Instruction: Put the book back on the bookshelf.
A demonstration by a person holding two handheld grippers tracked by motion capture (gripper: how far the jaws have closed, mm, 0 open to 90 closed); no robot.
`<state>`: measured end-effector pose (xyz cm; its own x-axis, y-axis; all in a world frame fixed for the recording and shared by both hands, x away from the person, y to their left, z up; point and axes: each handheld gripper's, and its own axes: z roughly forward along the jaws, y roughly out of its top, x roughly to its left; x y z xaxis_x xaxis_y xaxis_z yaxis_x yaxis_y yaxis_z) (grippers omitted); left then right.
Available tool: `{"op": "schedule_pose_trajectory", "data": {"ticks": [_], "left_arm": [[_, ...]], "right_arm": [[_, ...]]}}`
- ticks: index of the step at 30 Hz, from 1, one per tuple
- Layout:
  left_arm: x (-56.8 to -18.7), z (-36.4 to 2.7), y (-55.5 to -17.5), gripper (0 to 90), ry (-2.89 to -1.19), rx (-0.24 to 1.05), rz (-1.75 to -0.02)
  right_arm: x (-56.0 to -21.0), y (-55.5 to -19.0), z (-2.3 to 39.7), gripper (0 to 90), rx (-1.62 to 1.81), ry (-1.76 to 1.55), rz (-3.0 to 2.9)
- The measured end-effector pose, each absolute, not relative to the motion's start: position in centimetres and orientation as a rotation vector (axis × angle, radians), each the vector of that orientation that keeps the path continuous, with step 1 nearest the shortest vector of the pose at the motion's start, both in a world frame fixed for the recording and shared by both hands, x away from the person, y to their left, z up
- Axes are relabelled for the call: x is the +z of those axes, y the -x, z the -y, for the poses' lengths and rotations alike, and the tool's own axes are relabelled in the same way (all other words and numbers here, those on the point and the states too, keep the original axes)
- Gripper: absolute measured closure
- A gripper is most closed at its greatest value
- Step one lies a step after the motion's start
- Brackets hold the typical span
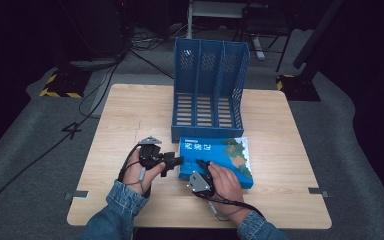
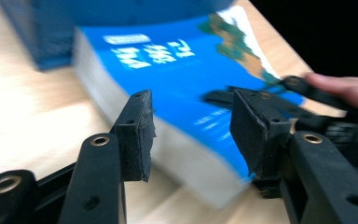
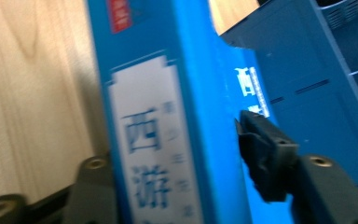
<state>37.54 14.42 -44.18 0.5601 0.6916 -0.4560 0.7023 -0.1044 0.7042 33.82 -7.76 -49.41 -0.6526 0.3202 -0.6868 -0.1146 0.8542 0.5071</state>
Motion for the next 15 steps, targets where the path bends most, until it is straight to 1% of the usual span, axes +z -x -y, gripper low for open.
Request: {"op": "schedule_pose_trajectory", "data": {"ticks": [2, 4, 5, 6, 9, 11, 15], "left_arm": [[-44.4, -15.1, -37.7, 49.3, -1.813, 0.024, -1.161], [-44.6, -15.8, -37.9, 49.2, -1.82, 0.063, -1.179], [-44.6, -15.8, -37.9, 49.2, -1.82, 0.063, -1.179], [-45.1, -16.2, -38.1, 49.1, -1.831, 0.092, -1.195], [-45.6, -16.7, -38.4, 48.3, -1.852, 0.143, -1.213], [-45.7, -16.9, -38.5, 47.9, -1.854, 0.156, -1.221], [-46.4, -17.8, -38.7, 46.2, -1.879, 0.239, -1.222]], "right_arm": [[-48.9, -33.9, 7.8, 54.8, 0.673, -0.165, -2.187], [-48.4, -34.1, 8.0, 56.1, 0.699, -0.189, -2.195], [-48.4, -34.1, 8.0, 56.1, 0.699, -0.189, -2.195], [-47.8, -34.4, 8.3, 57.1, 0.74, -0.224, -2.208], [-47.2, -34.6, 8.7, 57.8, 0.766, -0.242, -2.224], [-47.1, -34.7, 8.7, 58.1, 0.772, -0.244, -2.227], [-46.4, -34.9, 9.1, 58.9, 0.801, -0.272, -2.236]]}}
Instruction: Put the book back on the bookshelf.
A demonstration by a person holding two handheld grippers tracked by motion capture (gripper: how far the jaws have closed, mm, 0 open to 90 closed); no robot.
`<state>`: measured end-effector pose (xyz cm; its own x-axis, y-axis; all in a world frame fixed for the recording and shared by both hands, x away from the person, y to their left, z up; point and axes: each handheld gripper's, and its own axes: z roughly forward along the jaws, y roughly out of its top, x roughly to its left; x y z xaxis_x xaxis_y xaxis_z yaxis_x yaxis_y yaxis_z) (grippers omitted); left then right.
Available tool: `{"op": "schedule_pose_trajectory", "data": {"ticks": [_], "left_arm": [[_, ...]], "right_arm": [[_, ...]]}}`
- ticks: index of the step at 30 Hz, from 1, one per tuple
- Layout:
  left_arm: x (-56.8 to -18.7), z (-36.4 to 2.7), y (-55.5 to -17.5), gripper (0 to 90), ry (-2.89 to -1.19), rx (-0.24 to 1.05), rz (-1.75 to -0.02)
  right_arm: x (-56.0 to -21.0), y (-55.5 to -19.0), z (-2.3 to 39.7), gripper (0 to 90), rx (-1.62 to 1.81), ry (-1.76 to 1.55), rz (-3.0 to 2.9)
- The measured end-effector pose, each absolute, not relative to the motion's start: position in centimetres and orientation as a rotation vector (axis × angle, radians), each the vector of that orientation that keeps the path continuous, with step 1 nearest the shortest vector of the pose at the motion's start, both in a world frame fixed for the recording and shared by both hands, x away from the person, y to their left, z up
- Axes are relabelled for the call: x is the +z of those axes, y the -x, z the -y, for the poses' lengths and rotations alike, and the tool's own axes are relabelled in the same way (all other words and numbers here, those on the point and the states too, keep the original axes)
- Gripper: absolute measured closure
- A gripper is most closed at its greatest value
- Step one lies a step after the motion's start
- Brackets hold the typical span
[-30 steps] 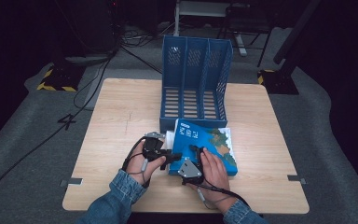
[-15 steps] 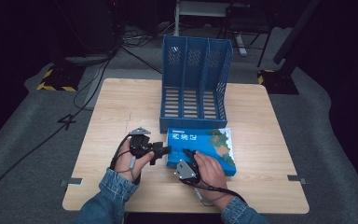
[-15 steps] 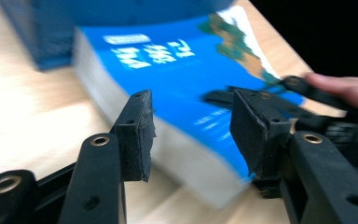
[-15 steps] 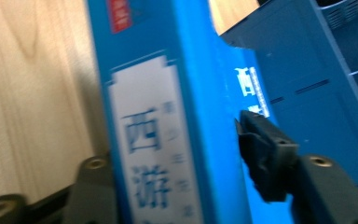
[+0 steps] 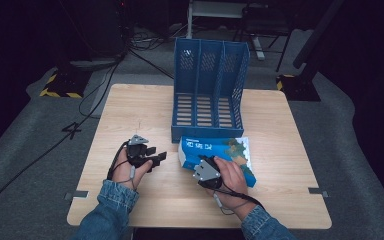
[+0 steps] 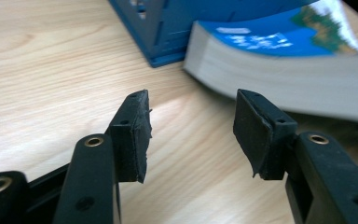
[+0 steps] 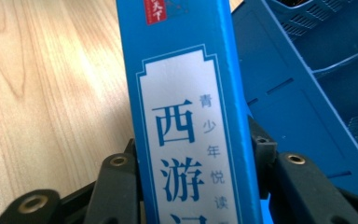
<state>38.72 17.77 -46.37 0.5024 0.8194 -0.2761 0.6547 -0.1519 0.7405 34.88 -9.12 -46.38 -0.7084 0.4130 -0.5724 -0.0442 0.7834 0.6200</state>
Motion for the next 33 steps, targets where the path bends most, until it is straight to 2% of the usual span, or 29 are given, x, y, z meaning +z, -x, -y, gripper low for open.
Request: {"op": "schedule_pose_trajectory", "data": {"ticks": [8, 20, 33], "left_arm": [[-47.7, -19.0, -39.4, 41.6, -1.954, 0.358, -1.227], [-49.2, -20.1, -40.1, 40.7, -2.039, 0.395, -1.257], [-50.2, -20.2, -40.5, 32.9, -2.12, 0.445, -1.155]], "right_arm": [[-44.4, -35.3, 10.2, 60.2, 0.865, -0.338, -2.231], [-41.0, -35.1, 12.3, 61.1, 0.948, -0.452, -2.239], [-37.8, -35.1, 14.9, 61.4, 1.054, -0.509, -2.22]]}}
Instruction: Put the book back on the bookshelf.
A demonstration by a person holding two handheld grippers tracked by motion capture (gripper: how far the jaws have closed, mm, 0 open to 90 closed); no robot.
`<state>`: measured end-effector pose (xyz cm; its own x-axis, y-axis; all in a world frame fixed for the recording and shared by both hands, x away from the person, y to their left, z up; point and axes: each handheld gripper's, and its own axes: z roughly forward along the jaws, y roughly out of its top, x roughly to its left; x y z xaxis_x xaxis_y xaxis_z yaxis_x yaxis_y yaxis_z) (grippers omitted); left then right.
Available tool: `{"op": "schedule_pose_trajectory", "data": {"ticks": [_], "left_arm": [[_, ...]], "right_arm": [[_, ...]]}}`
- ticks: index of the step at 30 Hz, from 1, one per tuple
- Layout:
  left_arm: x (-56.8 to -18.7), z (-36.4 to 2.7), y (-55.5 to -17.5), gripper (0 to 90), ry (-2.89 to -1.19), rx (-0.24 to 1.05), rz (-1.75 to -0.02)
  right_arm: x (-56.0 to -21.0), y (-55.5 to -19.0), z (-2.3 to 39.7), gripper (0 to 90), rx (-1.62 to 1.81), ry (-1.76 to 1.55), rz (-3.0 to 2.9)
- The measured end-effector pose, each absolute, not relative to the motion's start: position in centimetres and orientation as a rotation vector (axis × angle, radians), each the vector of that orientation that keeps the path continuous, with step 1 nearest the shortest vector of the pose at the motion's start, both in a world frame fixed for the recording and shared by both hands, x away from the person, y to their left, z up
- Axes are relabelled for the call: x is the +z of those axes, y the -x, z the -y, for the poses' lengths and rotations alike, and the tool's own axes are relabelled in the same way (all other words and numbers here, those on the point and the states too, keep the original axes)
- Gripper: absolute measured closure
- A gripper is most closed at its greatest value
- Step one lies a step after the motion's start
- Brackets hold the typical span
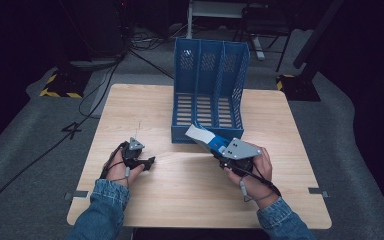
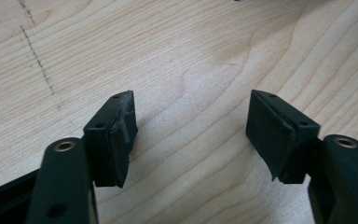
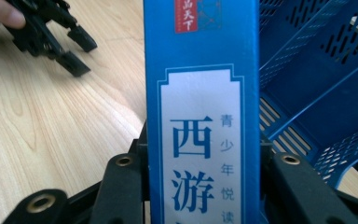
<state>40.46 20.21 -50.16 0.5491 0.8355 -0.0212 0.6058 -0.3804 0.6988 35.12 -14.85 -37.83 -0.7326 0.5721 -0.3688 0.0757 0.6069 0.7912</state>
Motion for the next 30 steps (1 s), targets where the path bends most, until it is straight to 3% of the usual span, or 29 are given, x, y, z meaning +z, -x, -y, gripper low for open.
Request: {"op": "schedule_pose_trajectory", "data": {"ticks": [17, 30], "left_arm": [[-50.4, -20.1, -41.0, 20.3, -2.12, 0.443, -1.153], [-50.4, -20.0, -41.1, 19.0, -2.116, 0.438, -1.163]], "right_arm": [[-33.9, -34.5, 18.1, 61.4, 1.251, -0.597, -2.185], [-32.8, -35.2, 19.3, 61.4, 1.38, -0.649, -2.188]]}}
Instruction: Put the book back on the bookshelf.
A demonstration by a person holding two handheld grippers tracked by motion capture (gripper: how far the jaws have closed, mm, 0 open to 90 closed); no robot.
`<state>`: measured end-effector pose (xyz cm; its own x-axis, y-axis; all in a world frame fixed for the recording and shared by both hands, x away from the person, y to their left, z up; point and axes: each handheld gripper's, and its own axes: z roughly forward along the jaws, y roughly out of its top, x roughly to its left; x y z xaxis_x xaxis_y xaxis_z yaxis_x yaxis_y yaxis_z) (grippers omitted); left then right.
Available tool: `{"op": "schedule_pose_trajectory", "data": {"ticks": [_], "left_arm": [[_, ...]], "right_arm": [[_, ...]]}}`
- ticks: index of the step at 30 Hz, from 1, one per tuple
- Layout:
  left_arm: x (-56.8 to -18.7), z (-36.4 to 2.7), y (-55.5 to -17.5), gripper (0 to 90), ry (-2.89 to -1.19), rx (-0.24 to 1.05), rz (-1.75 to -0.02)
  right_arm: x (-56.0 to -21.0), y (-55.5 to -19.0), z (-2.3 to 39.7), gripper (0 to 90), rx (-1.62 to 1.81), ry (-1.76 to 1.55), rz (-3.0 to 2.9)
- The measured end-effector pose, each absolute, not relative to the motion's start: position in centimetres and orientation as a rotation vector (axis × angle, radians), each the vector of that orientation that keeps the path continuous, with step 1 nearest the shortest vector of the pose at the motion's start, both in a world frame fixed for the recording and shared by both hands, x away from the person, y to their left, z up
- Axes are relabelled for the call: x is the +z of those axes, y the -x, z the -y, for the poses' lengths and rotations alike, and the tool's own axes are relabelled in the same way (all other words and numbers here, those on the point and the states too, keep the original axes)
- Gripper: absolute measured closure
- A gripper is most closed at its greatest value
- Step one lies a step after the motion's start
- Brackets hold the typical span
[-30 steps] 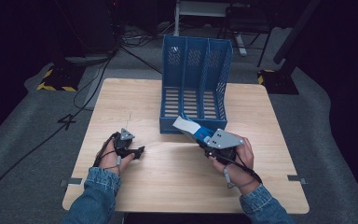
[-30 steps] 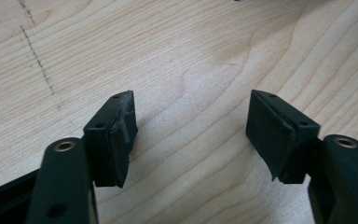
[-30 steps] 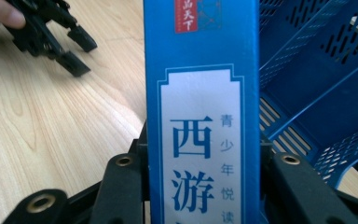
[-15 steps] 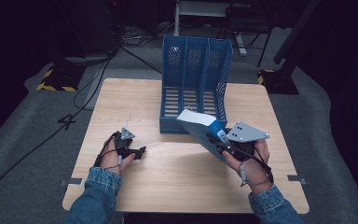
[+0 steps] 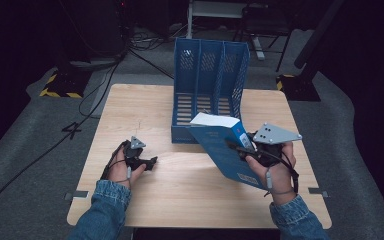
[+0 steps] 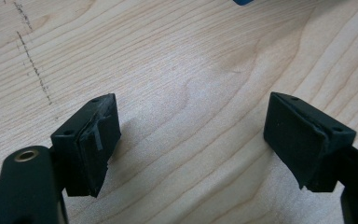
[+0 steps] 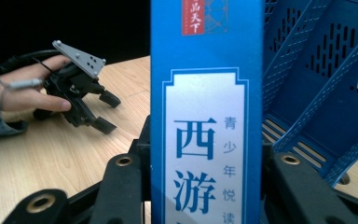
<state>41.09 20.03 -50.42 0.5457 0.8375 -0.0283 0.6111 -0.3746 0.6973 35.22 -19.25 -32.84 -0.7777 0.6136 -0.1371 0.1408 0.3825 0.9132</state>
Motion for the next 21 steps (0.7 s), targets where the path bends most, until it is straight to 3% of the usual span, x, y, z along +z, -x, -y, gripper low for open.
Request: {"op": "schedule_pose_trajectory", "data": {"ticks": [21], "left_arm": [[-50.5, -20.4, -40.4, 19.0, -2.112, 0.443, -1.166]], "right_arm": [[-28.0, -37.9, 21.6, 61.5, 1.448, -0.734, -2.08]]}}
